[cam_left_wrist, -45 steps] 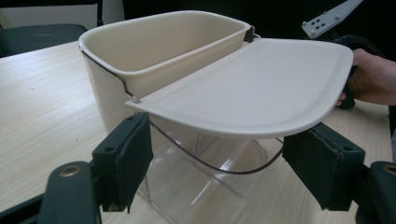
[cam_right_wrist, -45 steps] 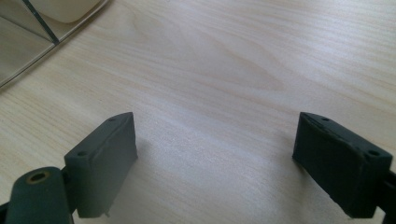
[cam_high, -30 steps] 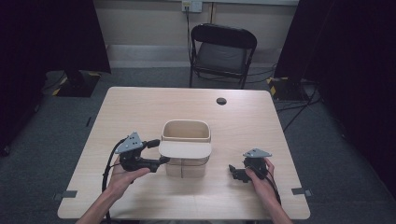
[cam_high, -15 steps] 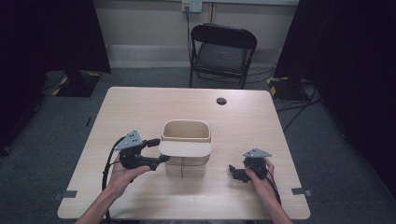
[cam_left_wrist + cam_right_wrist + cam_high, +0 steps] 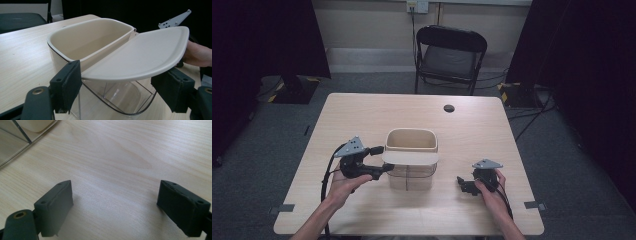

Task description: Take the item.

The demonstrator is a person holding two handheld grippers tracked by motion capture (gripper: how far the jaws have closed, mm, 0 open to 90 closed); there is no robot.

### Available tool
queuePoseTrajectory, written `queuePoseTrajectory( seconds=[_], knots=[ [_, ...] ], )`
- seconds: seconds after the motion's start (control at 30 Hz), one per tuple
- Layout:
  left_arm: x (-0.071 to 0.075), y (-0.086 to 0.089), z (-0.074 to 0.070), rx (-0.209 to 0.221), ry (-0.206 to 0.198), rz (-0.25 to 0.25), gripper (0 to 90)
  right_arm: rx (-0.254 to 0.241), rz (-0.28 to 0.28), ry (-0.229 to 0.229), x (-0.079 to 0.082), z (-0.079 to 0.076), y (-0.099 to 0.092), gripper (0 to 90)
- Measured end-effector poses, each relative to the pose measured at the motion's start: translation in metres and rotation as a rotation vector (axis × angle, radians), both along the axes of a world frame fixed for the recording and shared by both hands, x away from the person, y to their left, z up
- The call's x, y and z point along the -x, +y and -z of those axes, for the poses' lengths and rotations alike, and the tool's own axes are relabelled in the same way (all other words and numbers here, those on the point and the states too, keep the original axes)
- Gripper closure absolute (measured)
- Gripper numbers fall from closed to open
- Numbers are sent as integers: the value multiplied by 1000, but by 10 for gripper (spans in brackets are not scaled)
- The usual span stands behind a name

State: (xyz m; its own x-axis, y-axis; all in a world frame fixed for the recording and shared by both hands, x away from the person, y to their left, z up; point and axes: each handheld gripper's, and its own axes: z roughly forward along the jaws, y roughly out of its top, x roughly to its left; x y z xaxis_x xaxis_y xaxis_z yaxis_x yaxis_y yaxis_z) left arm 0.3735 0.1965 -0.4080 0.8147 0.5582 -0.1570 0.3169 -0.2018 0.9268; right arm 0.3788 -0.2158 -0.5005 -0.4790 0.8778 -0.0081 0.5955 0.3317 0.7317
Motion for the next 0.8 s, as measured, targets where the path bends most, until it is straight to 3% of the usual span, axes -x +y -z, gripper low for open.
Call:
queuePoseTrajectory(
  seconds=[0.8],
  knots=[
    [-4,-4,-6,9,-4,6,276,1,-1,1,0,0,0,123]
  ],
)
